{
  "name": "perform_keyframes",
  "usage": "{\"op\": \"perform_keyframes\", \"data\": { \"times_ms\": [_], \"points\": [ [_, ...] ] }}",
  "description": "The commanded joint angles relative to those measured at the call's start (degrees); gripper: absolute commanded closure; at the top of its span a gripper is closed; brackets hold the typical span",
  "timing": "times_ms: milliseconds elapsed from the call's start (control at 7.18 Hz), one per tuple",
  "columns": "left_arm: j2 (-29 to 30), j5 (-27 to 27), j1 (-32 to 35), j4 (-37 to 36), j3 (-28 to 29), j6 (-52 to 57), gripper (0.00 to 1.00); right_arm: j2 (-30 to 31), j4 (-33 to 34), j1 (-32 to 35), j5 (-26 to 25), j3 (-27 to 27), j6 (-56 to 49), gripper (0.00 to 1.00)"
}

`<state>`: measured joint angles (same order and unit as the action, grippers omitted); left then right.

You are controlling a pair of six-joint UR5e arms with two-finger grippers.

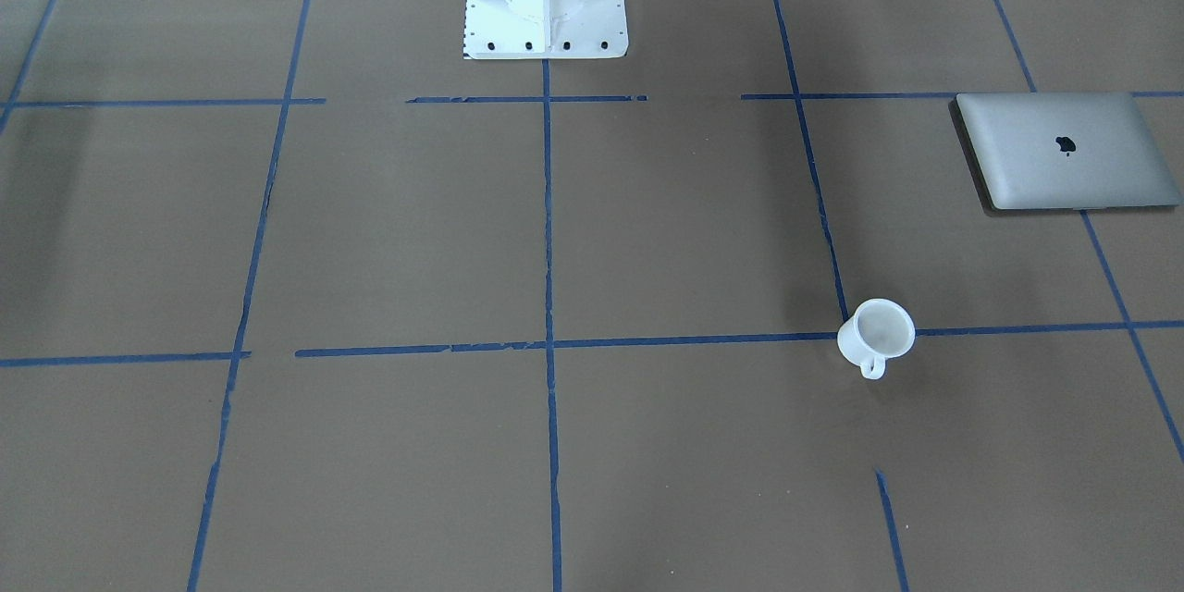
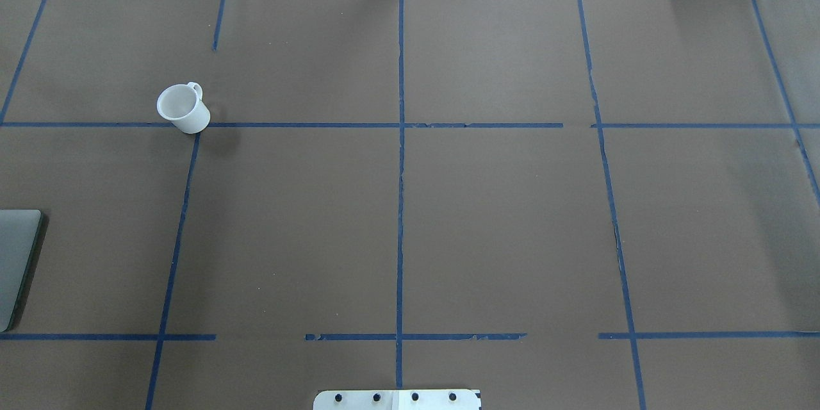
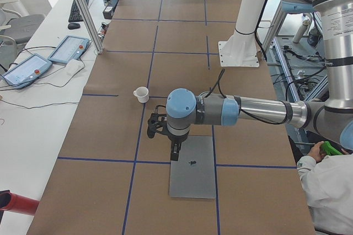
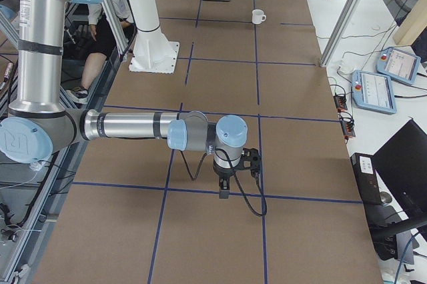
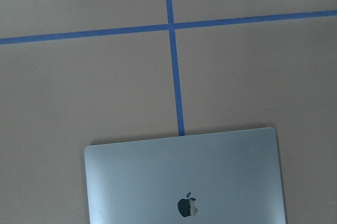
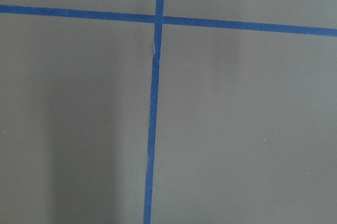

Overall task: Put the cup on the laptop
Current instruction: 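Move the left gripper out over the table toward the white cup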

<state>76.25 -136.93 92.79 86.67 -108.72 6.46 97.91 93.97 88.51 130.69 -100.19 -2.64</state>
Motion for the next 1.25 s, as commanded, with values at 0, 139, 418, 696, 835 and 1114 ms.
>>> {"op": "perform_keyframes", "data": {
  "times_ms": [0, 139, 418, 696, 835, 1114],
  "points": [
    [0.1, 0.3, -0.5, 0.4, -0.9, 2.7, 0.00, 0.0, 0.0, 0.0, 0.0, 0.0, 0.0, 0.00],
    [0.2, 0.0, -0.6, 0.1, -0.9, 4.2, 0.00, 0.0, 0.0, 0.0, 0.0, 0.0, 0.0, 0.00],
    [0.0, 0.1, -0.6, -0.2, -1.1, 4.3, 0.00, 0.0, 0.0, 0.0, 0.0, 0.0, 0.0, 0.00],
    [-0.7, 0.0, -0.6, 0.4, -0.4, 4.4, 0.00, 0.0, 0.1, 0.0, 0.0, 0.0, 0.0, 0.00],
    [-0.6, -0.1, -0.8, 0.6, -0.3, 3.9, 0.00, 0.0, 0.0, 0.0, 0.0, 0.0, 0.0, 0.00],
    [0.0, -0.1, -5.7, 7.0, -0.2, -5.1, 0.00, 0.0, 0.0, 0.0, 0.0, 0.0, 0.0, 0.00]
  ]
}}
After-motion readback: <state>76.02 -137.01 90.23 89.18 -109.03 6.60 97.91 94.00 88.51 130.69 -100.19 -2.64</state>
